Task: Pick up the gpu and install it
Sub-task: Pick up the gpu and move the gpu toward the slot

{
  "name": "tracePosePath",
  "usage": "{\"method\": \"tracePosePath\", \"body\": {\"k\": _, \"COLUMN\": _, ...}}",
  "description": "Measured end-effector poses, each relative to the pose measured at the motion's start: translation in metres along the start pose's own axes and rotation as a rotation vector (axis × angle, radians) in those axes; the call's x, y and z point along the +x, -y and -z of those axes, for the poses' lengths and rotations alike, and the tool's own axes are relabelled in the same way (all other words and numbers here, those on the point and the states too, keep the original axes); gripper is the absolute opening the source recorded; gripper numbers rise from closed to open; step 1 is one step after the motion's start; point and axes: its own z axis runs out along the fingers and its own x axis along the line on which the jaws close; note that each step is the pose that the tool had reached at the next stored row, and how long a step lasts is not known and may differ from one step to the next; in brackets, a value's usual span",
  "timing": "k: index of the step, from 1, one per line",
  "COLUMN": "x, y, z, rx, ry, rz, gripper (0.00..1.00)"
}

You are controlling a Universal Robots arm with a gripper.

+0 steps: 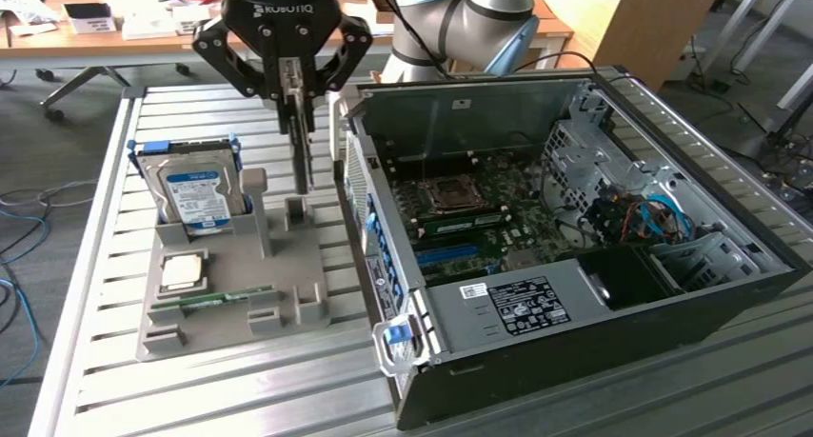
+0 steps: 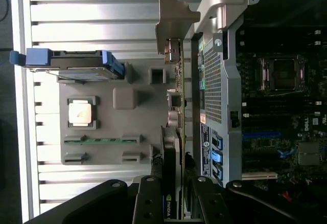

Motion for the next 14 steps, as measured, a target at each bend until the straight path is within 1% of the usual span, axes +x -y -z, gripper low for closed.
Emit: {"method": "tracePosePath", "body": {"k": 14, "x": -0.0078, "y": -0.0004, "z": -0.0002, "rx": 0.0, "ry": 0.0, "rz": 0.0, "gripper": 0.27}}
